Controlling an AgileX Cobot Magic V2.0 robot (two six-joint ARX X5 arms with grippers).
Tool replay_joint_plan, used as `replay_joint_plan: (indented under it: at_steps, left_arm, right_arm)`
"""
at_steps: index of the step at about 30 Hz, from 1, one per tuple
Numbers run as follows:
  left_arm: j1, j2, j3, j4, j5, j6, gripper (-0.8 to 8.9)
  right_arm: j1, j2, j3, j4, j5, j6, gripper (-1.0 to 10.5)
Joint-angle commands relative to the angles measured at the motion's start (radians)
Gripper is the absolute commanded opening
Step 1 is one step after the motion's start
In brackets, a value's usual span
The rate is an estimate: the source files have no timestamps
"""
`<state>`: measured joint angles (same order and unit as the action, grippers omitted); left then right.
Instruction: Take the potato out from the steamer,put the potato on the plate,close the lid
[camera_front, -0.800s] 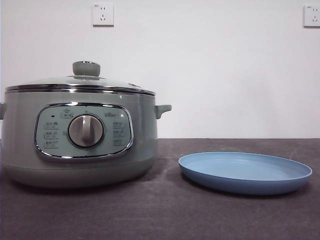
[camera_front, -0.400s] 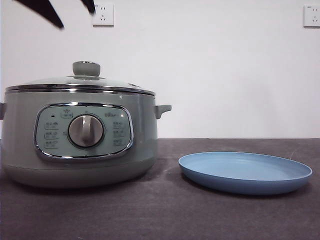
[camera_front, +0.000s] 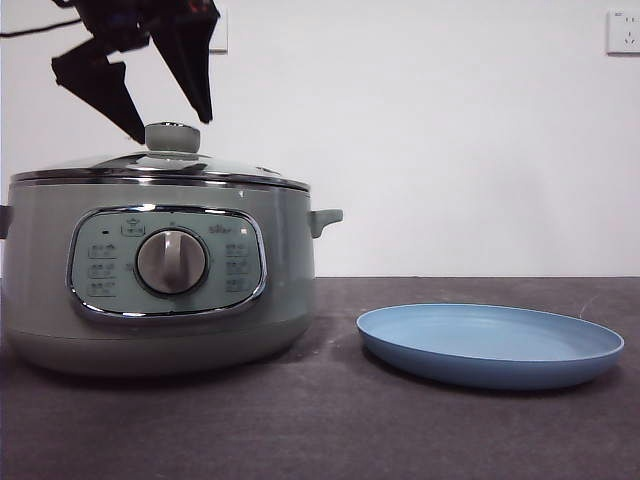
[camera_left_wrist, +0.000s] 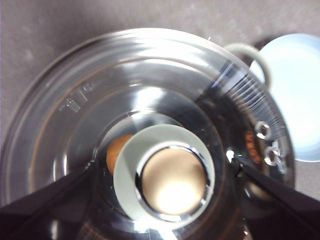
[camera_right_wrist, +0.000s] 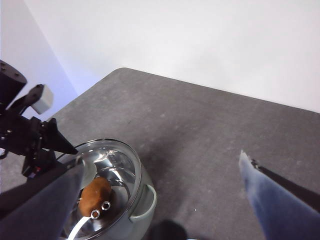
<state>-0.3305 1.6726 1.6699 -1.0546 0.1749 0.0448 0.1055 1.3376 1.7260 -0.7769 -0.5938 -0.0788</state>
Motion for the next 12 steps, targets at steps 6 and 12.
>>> replay_joint_plan:
  at_steps: [6, 12]
  left_arm:
    - [-0.004, 0.028, 0.000, -0.013, 0.001, 0.013, 4.36]
    - [-0.006, 0.028, 0.000, -0.016, 0.002, 0.036, 3.33]
  right_arm:
    - [0.002, 0.002, 0.003, 0.004, 0.000, 0.003, 6.6]
    - [0.002, 0.002, 0.003, 0.004, 0.001, 0.003, 6.6]
